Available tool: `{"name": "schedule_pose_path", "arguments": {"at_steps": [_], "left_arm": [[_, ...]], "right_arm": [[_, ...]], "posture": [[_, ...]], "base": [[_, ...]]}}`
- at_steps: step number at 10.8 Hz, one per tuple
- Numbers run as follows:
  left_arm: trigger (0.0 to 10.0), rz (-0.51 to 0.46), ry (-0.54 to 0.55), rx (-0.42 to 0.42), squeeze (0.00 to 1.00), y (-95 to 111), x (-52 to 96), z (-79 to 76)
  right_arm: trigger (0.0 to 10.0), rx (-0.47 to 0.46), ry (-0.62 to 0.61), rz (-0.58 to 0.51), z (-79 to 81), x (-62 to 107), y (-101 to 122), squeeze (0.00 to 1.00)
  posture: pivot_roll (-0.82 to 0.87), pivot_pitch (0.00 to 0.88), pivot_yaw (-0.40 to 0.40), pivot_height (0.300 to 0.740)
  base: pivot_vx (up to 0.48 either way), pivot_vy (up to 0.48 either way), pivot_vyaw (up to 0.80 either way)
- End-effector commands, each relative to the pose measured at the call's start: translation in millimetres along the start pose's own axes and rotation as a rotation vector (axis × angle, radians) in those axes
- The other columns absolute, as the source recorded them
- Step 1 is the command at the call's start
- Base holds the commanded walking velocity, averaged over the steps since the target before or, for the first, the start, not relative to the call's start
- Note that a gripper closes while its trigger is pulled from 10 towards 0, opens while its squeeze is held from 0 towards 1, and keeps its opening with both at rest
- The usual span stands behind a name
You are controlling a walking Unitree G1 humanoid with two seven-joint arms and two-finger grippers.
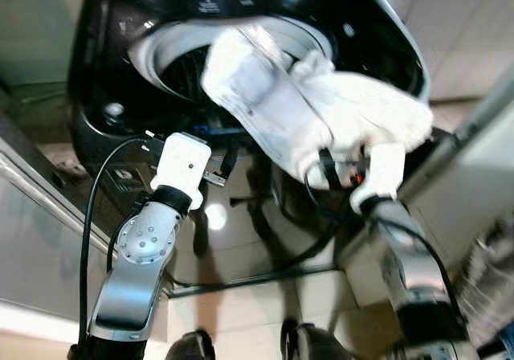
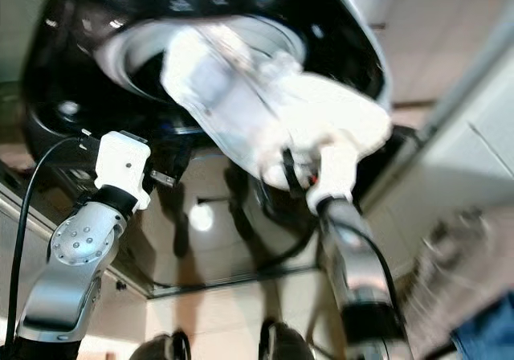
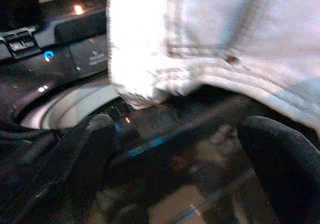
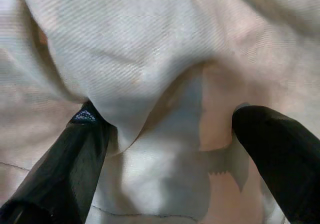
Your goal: Clothes washing
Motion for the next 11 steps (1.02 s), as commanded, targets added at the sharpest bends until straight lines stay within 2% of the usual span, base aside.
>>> {"name": "schedule_pose_path", "arguments": {"at_steps": [1,2,4,5,6,7,8,9,11], "left_arm": [[10.0,-0.007,0.008,-0.002,0.00,3,-2.3,-0.8],[10.0,-0.009,0.016,0.000,0.00,4,-3.5,-0.7],[10.0,-0.017,0.043,0.006,0.00,3,-8.5,1.6],[10.0,-0.016,0.051,0.011,0.00,1,-12.3,2.2],[10.0,-0.026,0.051,0.007,0.00,3,-17.1,0.5],[10.0,-0.034,0.059,0.010,0.00,5,-19.2,1.4],[10.0,-0.034,0.064,0.011,0.00,4,-19.9,2.0],[10.0,-0.036,0.069,0.012,0.00,3,-20.2,1.9],[10.0,-0.030,0.080,0.003,0.00,-1,-25.1,3.5]], "right_arm": [[10.0,-0.004,0.074,-0.166,22.0,-22.2,50,0.00],[10.0,-0.002,0.103,-0.204,29.5,-31.3,64,0.00],[10.0,0.025,0.168,-0.301,46.5,-72.2,112,0.00],[10.0,0.063,0.198,-0.300,66.6,-93.3,127,0.00],[10.0,0.050,0.200,-0.337,79.6,-100.4,145,0.00],[10.0,0.030,0.220,-0.391,82.7,-97.3,155,0.00],[10.0,0.019,0.225,-0.413,79.3,-92.4,155,0.00],[10.0,0.024,0.210,-0.446,69.6,-83.5,150,0.00],[10.0,0.009,0.112,-0.494,39.1,-57.7,134,0.00]], "posture": [[-0.04,0.164,-0.020,0.740],[-0.04,0.152,-0.027,0.740],[-0.03,0.115,-0.048,0.740],[-0.03,0.090,-0.046,0.740],[-0.02,0.067,-0.051,0.740],[-0.02,0.056,-0.055,0.740],[-0.03,0.052,-0.057,0.740],[-0.04,0.042,-0.055,0.740],[-0.07,0.016,-0.039,0.740]], "base": [[0.000,0.000,0.00],[0.000,0.000,0.00],[0.000,0.000,0.00],[0.000,0.000,0.00],[0.000,0.000,0.00],[0.000,0.000,0.00],[0.000,0.000,0.00],[0.000,0.000,0.00],[0.000,0.000,0.00]]}}
Point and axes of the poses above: a point about 5 cm out from each wrist's last joint towards the gripper, its own x axis pointing back from the gripper into the wrist, its own y axis along the axis of the wrist's last joint, z = x × y, the point moved 4 cm from there along -x, pointing out of the wrist towards the gripper, and after that the axes turned 4 degrees about -x, right-handed, at the moved point
